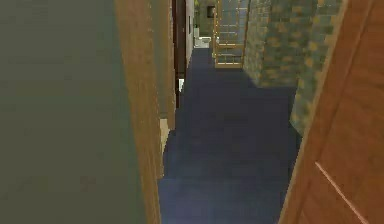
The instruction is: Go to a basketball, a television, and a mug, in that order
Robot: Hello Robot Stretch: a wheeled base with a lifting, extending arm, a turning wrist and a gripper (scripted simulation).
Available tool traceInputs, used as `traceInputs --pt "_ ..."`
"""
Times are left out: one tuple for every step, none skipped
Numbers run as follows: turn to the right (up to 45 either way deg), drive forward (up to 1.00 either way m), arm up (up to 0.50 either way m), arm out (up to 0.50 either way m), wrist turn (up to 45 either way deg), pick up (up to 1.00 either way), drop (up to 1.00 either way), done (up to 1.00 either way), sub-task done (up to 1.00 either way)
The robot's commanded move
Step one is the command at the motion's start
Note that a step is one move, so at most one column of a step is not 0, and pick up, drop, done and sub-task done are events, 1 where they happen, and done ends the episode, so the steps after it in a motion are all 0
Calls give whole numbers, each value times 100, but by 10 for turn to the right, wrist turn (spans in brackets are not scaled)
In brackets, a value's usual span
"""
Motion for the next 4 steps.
traceInputs --pt "0 100 0 0 0 0 0 0 0" --pt "0 100 0 0 0 0 0 0 0" --pt "30 0 0 0 0 0 0 0 0" --pt "0 100 0 0 0 0 0 0 0"
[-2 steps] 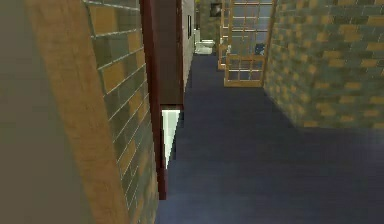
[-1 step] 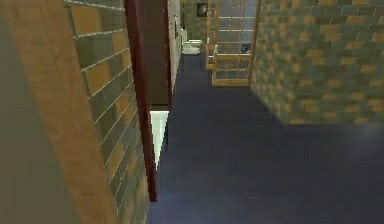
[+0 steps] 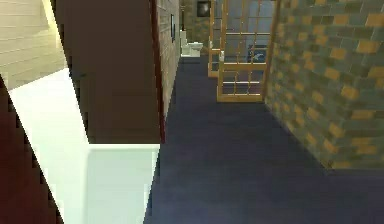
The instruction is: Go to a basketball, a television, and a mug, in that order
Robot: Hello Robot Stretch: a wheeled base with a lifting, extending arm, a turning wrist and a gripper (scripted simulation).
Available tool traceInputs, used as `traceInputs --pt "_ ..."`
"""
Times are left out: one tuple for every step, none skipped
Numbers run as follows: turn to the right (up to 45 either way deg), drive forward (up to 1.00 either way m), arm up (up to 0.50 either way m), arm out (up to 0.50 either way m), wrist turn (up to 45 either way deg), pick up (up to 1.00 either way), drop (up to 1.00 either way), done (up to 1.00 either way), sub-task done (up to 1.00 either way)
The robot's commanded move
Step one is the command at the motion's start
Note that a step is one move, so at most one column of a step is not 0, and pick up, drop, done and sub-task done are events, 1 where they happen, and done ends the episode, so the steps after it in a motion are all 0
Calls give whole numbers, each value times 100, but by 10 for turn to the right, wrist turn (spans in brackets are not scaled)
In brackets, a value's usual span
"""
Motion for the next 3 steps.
traceInputs --pt "0 100 0 0 0 0 0 0 0" --pt "0 100 0 0 0 0 0 0 0" --pt "0 100 0 0 0 0 0 0 0"
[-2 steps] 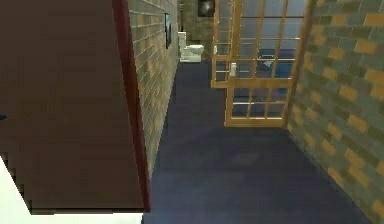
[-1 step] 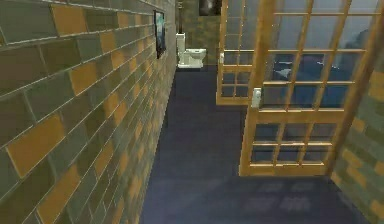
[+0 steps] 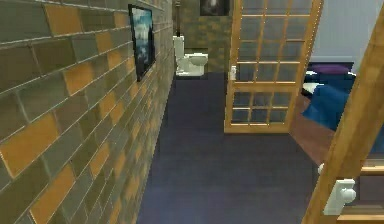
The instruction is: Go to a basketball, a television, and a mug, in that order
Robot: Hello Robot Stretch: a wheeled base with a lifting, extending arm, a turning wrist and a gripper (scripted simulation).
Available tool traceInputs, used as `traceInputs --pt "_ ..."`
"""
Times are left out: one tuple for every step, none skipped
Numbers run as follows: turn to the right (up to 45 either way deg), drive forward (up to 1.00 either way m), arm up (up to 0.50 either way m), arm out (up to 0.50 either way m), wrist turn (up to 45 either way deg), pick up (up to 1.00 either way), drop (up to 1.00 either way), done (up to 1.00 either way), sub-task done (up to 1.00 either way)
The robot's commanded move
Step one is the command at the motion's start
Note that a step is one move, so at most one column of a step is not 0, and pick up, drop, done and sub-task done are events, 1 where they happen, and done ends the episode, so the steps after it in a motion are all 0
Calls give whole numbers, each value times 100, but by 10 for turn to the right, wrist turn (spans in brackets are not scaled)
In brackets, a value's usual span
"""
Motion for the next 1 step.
traceInputs --pt "0 90 0 0 0 0 0 0 0"
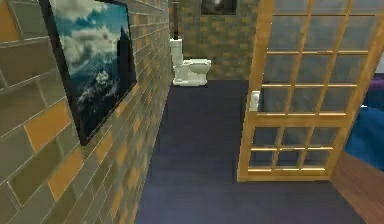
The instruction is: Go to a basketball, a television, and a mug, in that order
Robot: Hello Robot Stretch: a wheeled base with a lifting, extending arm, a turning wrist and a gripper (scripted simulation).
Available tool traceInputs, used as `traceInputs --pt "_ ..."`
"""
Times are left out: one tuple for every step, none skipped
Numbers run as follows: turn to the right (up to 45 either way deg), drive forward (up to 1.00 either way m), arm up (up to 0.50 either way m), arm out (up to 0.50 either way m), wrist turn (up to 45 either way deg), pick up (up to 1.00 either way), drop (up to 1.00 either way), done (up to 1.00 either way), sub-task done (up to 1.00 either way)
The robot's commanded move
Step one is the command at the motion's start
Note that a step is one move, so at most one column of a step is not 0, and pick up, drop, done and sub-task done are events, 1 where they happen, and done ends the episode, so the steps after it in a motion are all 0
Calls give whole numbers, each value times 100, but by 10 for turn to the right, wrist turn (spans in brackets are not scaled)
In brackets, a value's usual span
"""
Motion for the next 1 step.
traceInputs --pt "450 0 0 0 0 0 0 0 0"
